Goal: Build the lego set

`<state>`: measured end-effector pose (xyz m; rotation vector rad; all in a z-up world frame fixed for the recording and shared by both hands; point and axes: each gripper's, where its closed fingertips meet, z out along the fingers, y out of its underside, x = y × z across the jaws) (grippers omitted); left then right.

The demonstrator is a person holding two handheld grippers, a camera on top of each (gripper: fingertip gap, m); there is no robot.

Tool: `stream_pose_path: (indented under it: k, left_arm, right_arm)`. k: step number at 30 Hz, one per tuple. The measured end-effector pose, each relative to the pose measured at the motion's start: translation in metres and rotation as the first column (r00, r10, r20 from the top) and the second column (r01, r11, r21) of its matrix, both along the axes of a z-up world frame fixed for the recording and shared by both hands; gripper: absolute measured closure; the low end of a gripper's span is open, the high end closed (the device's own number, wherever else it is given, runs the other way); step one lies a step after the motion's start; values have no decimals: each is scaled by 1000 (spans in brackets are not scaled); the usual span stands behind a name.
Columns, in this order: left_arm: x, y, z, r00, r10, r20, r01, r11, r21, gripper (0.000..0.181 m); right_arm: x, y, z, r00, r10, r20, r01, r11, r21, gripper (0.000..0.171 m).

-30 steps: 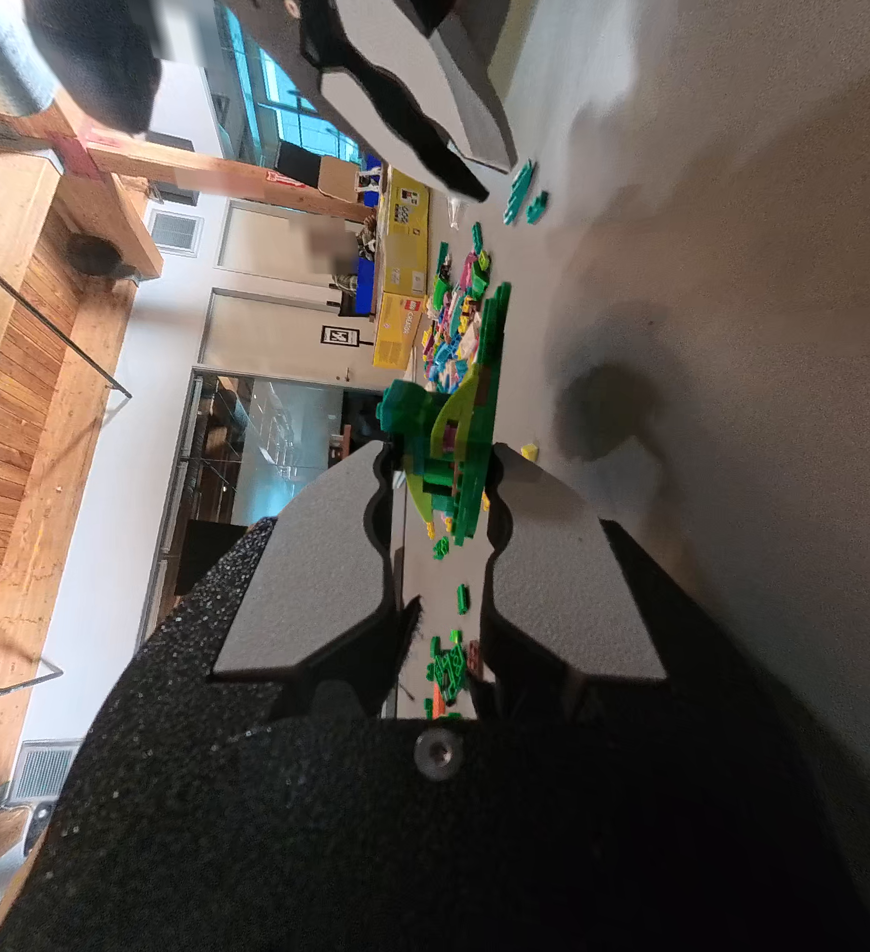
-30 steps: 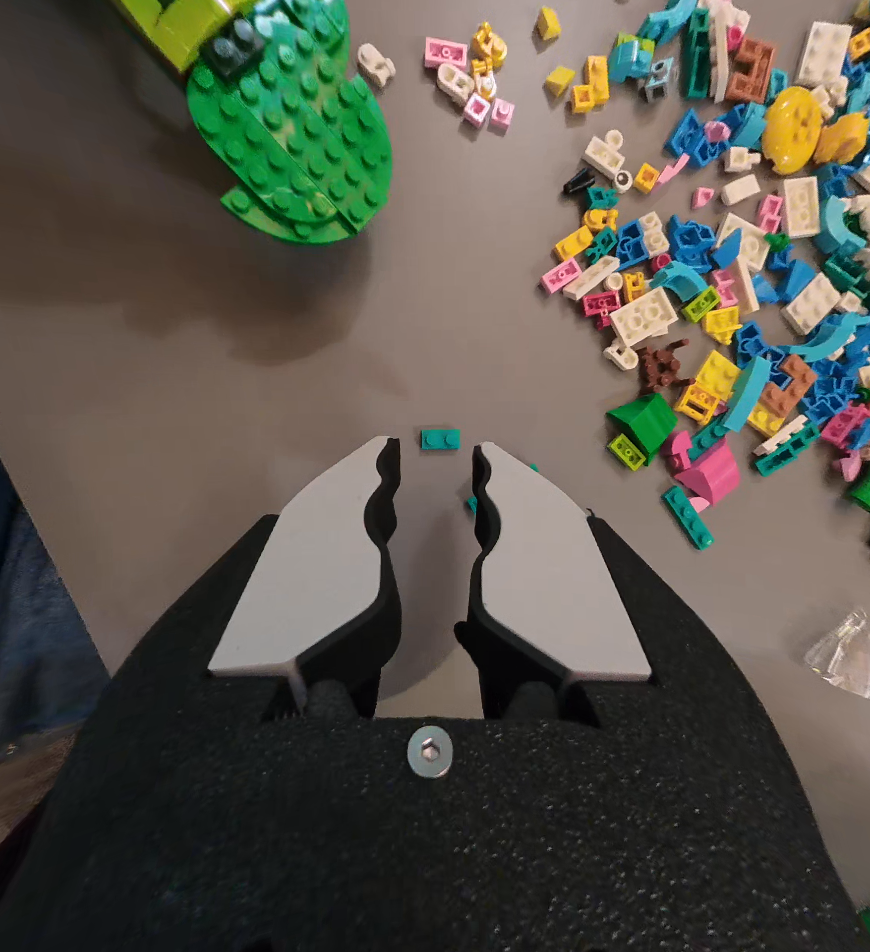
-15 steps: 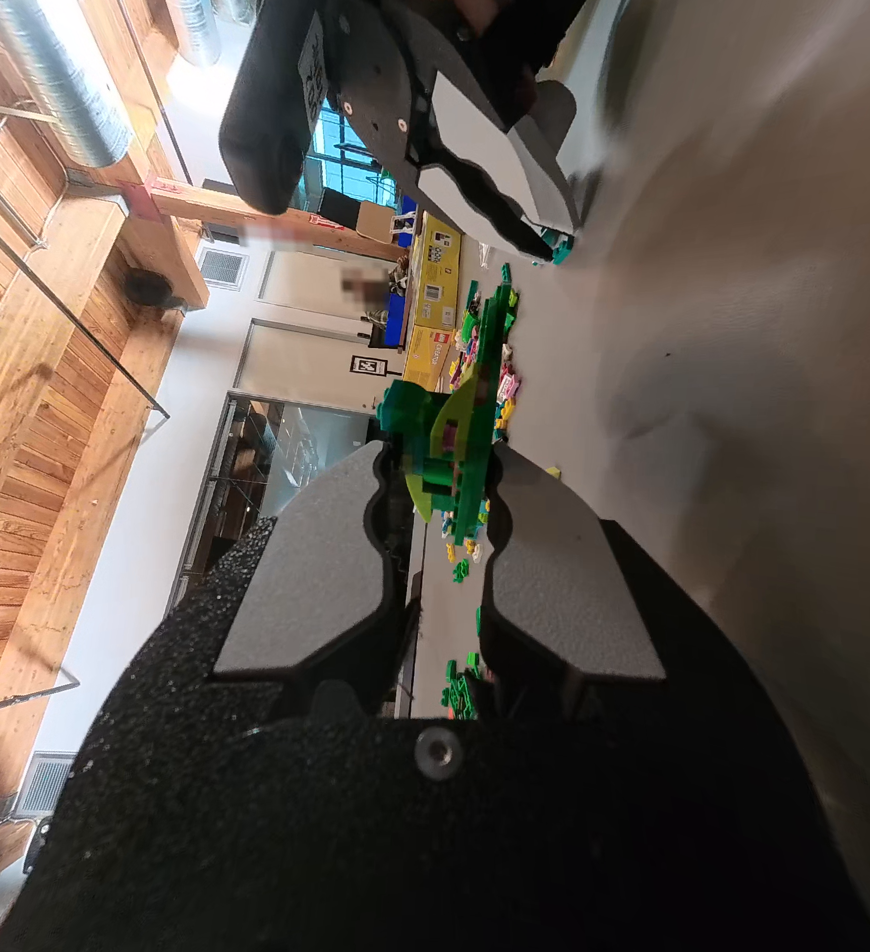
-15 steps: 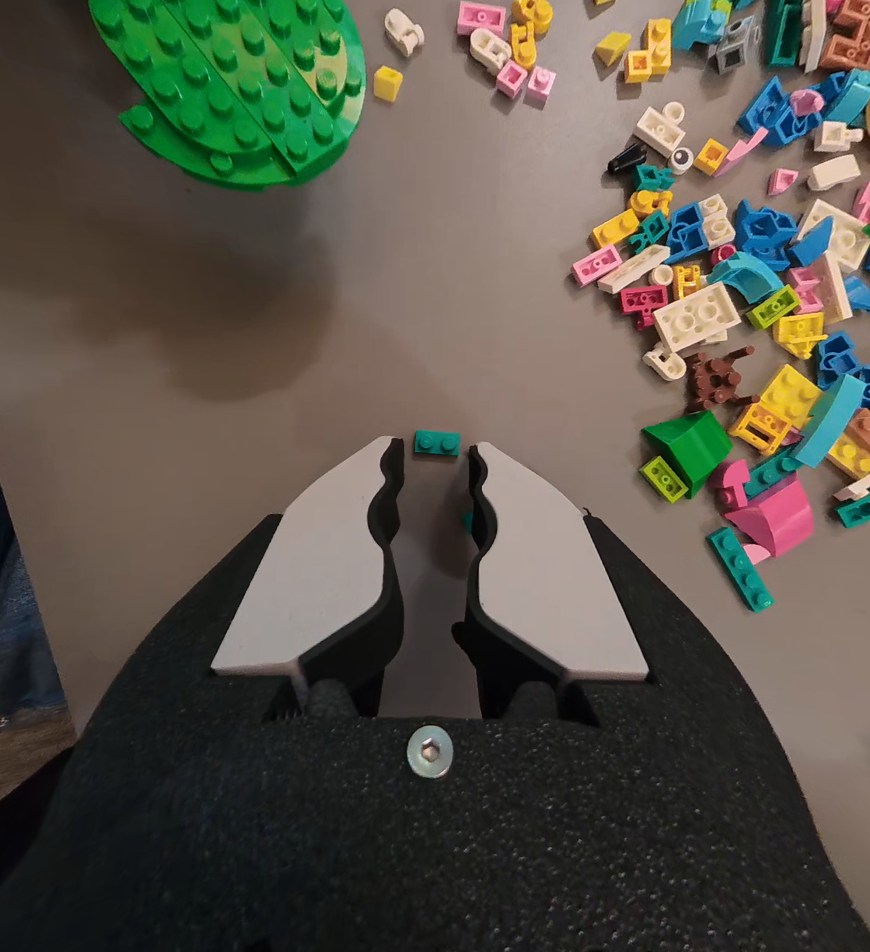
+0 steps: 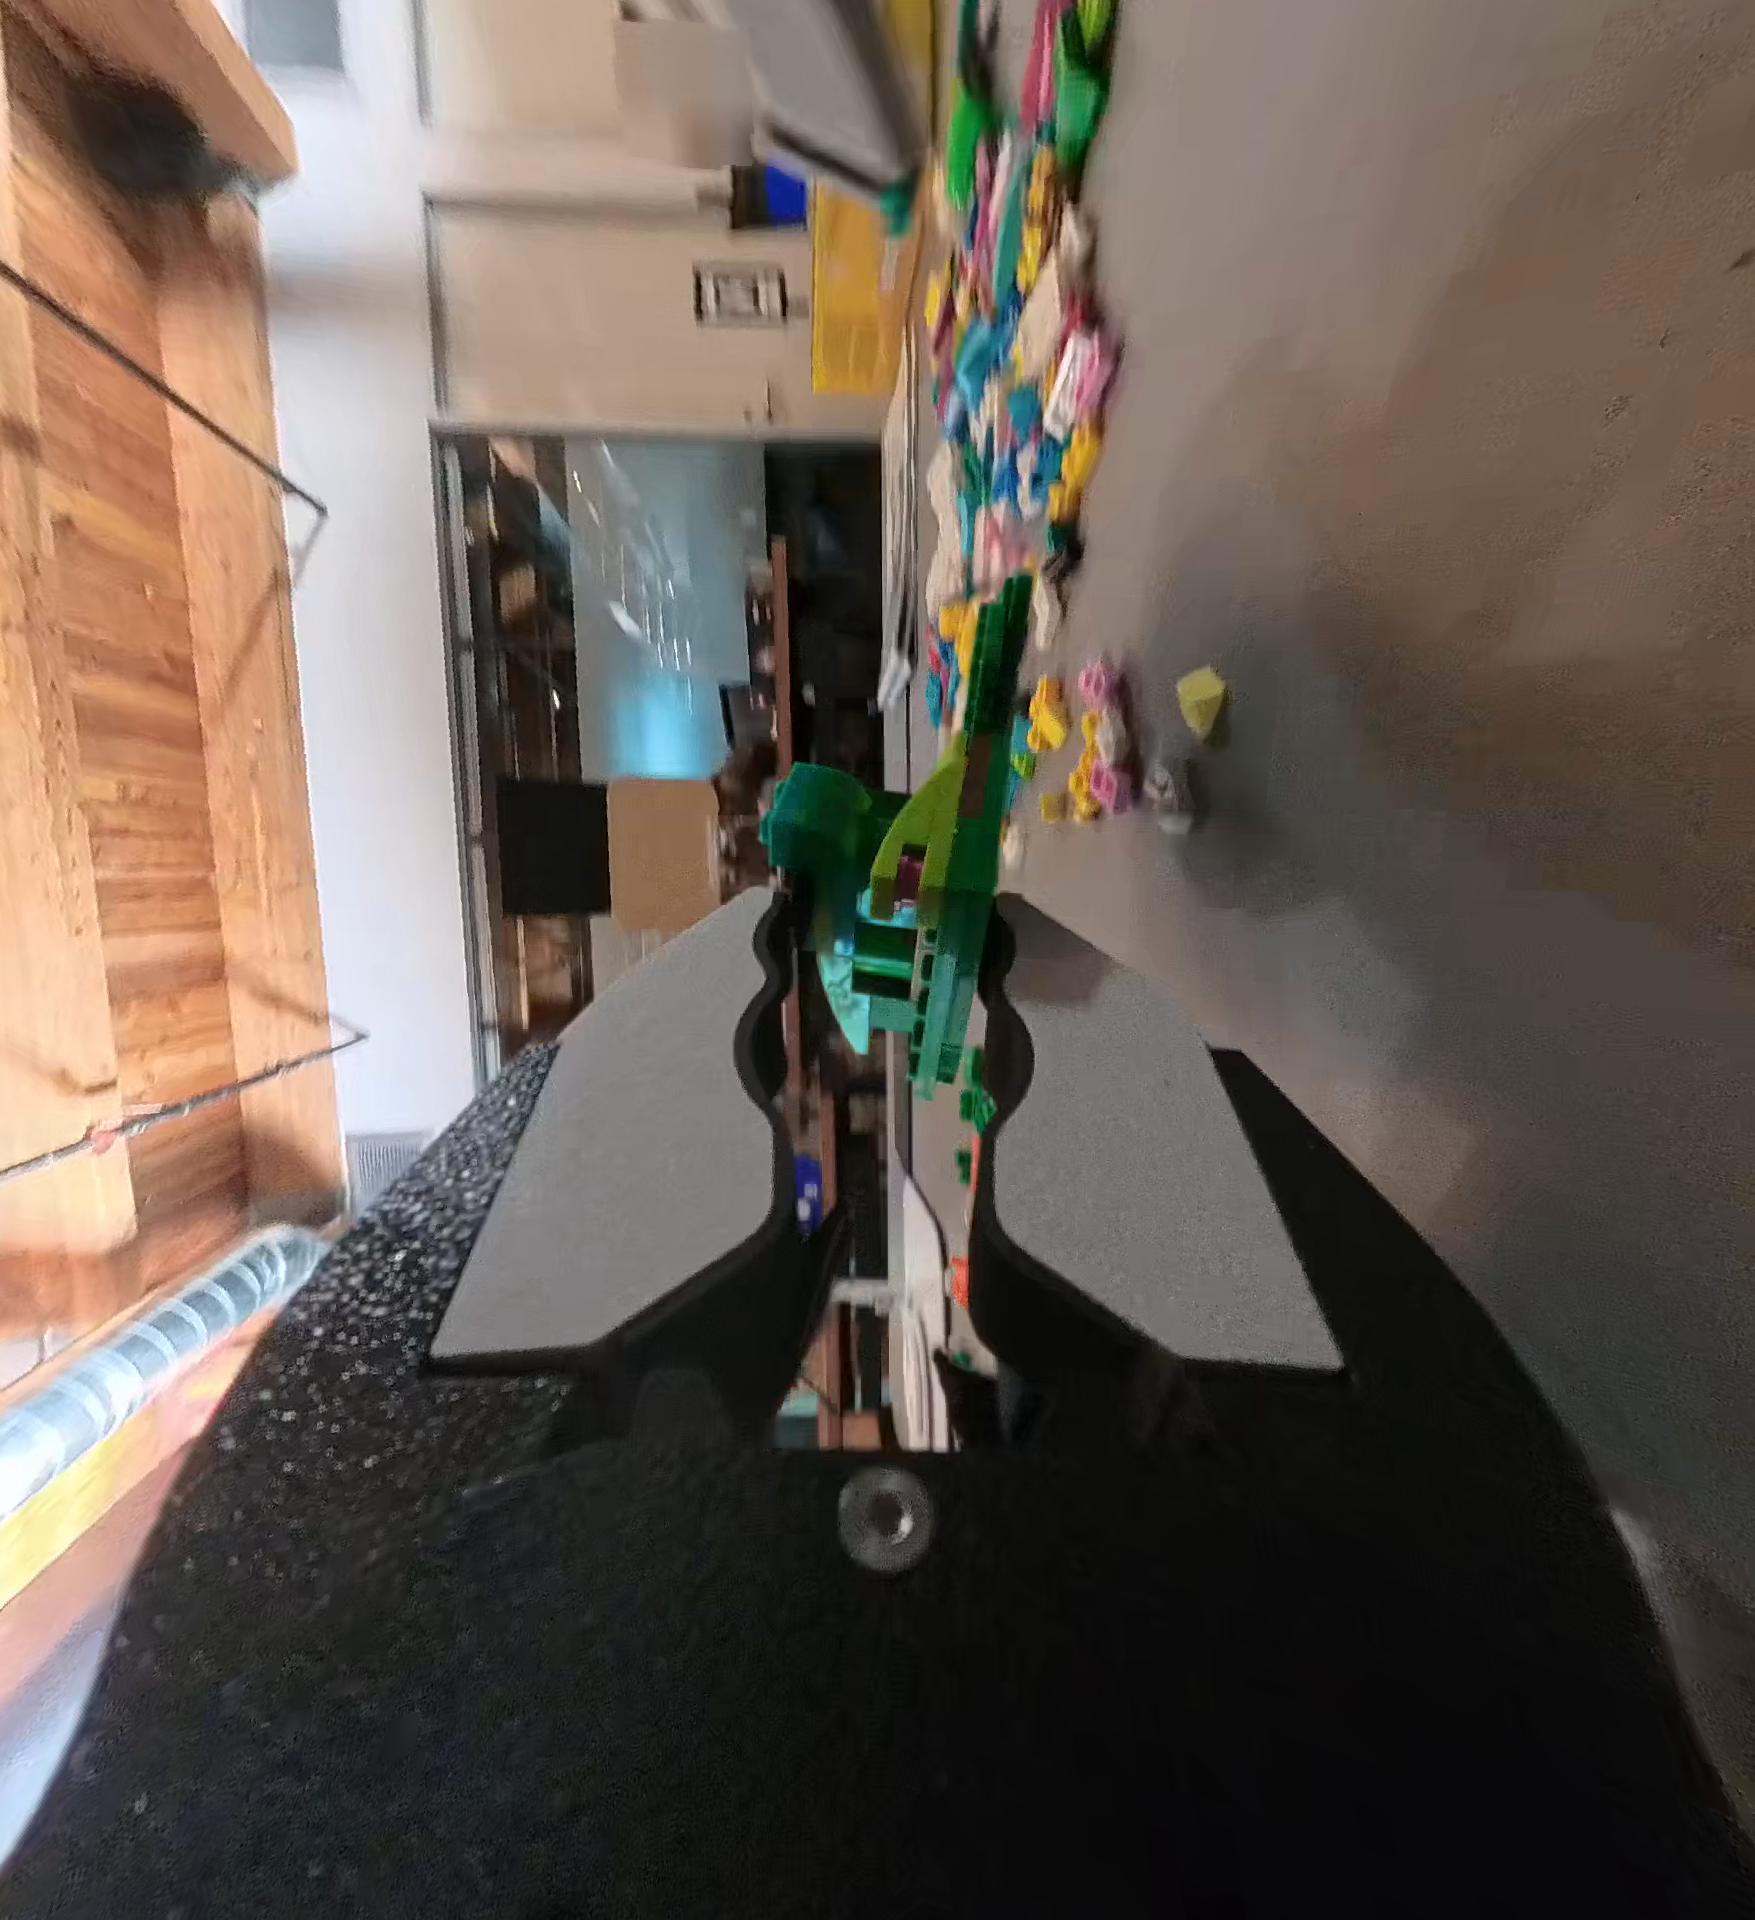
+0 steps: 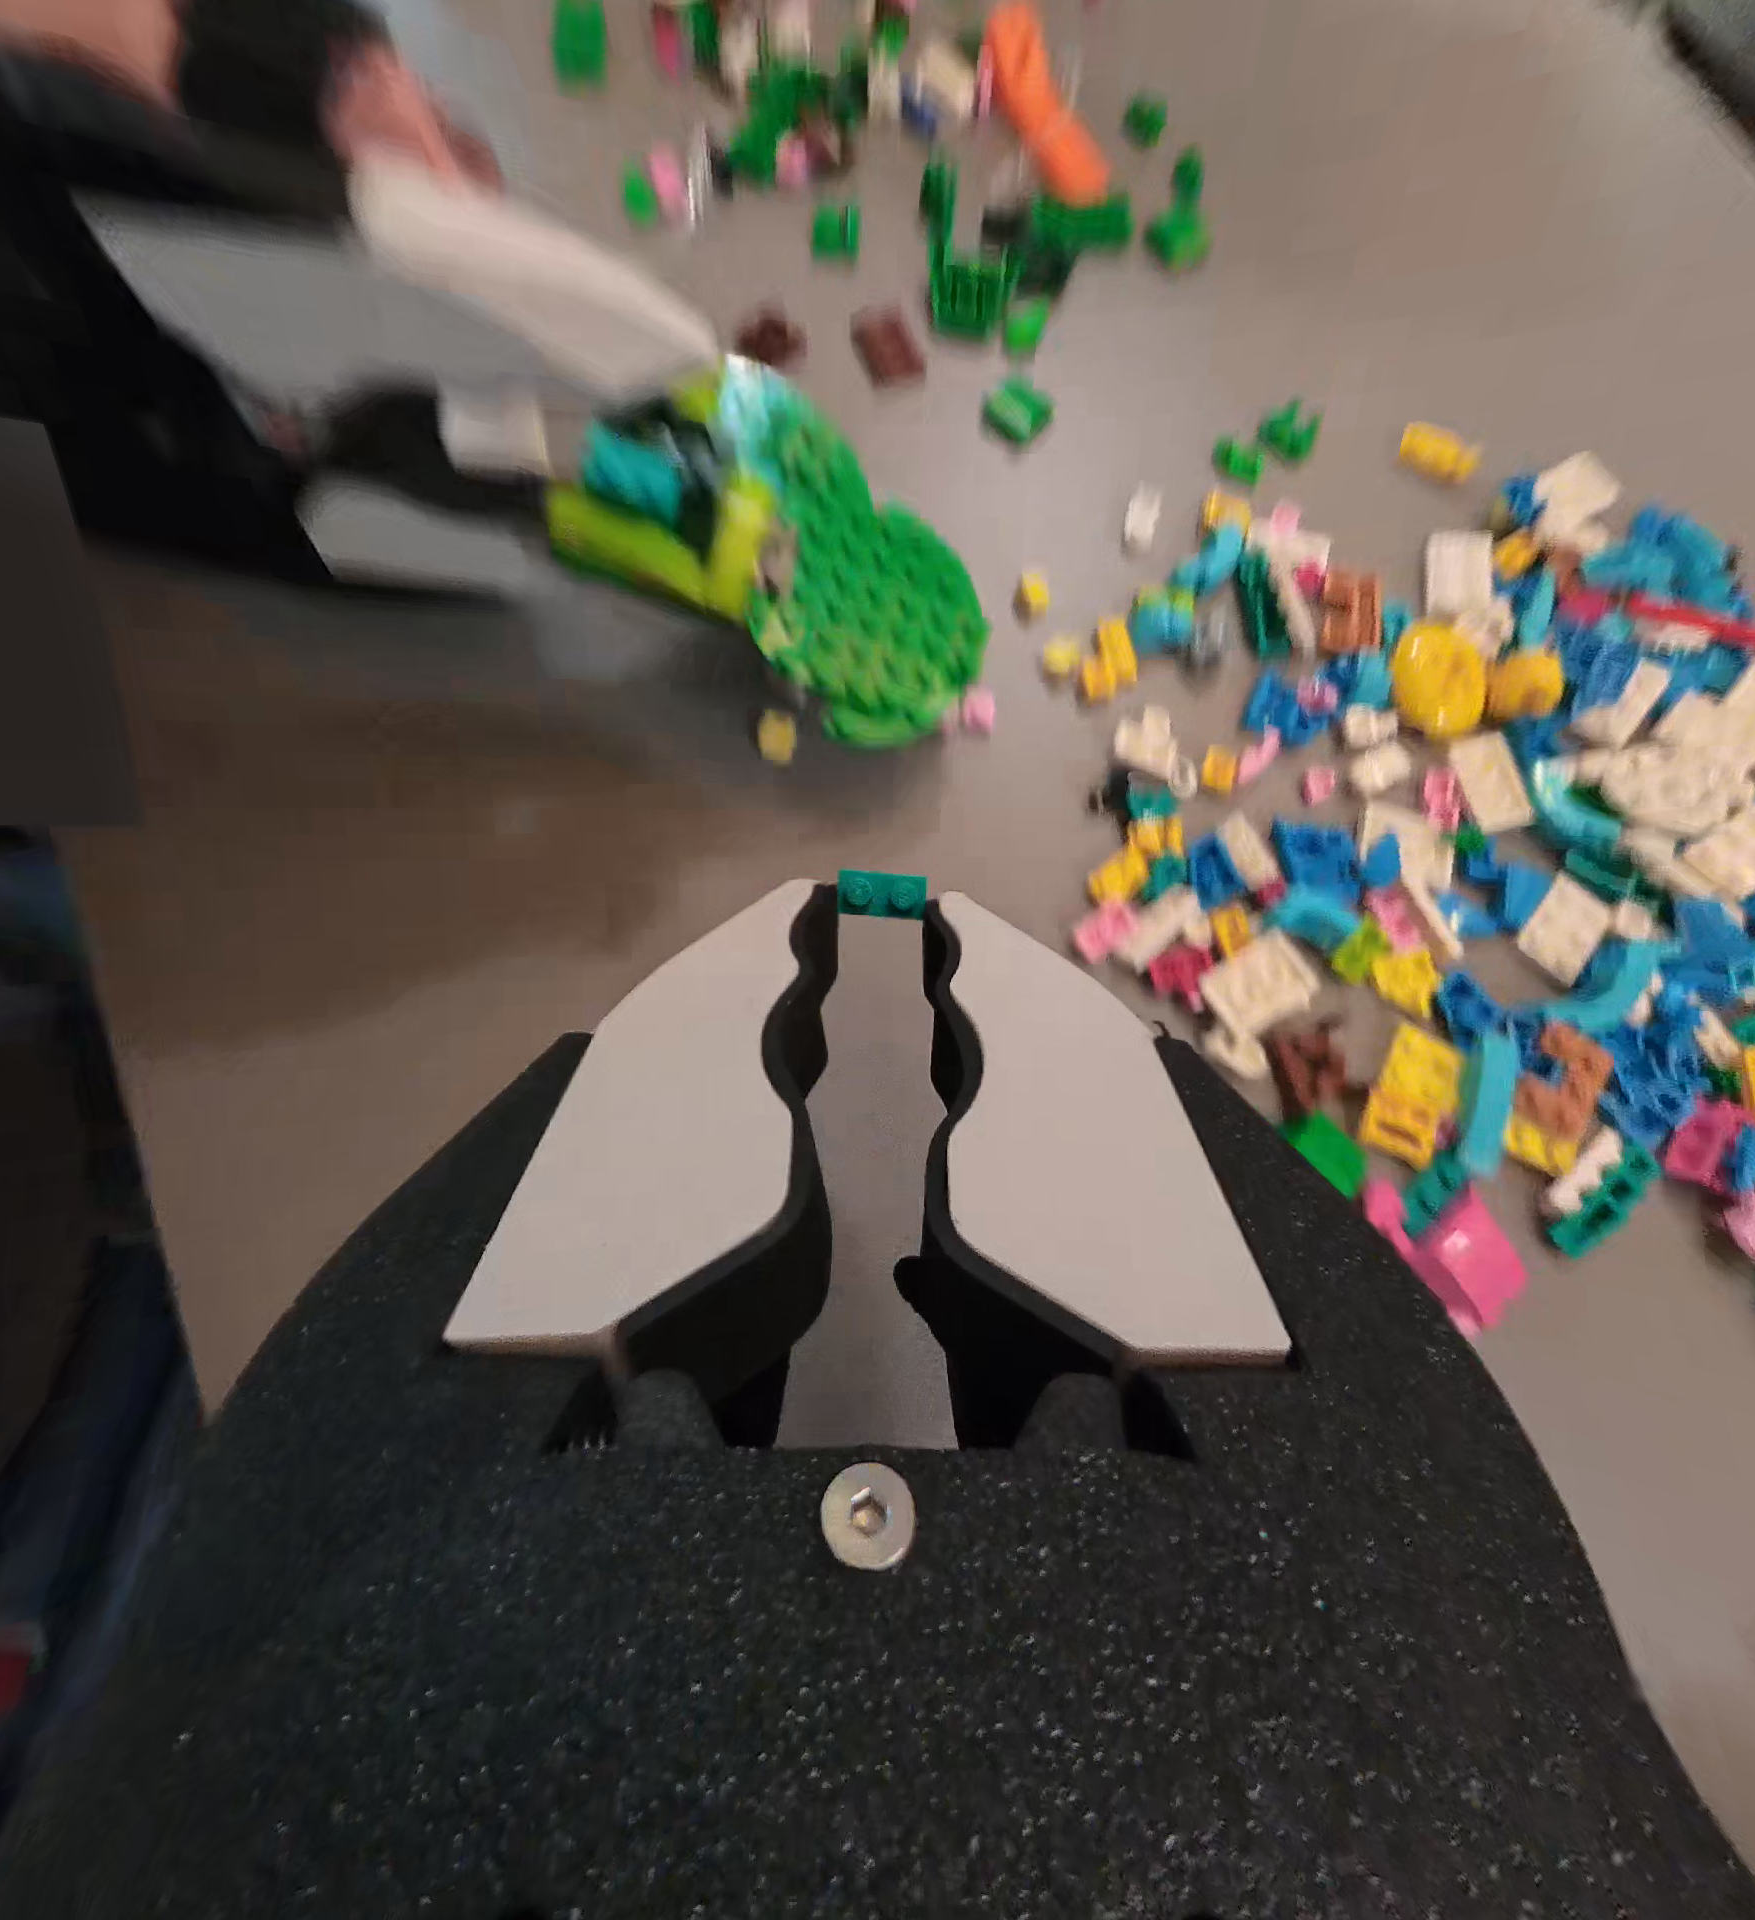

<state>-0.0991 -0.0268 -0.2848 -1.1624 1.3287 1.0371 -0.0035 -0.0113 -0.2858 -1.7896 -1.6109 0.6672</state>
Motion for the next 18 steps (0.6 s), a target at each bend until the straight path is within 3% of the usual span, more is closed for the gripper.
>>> stream_pose_path:
  k: [4,9,18]
  left_arm:
    - [-16,9,-8,985,168,-32,-169,985,-38,148]
    - [-29,13,-11,958,285,-37,-287,957,-48,148]
    - [-12,9,-8,969,236,-71,-235,972,11,148]
  right_arm:
    - [-49,-20,30,992,-31,-122,23,998,-65,156]
    - [-78,-26,31,997,7,-78,-15,996,-93,156]
    - [-86,-24,31,998,40,-54,-46,992,-120,156]
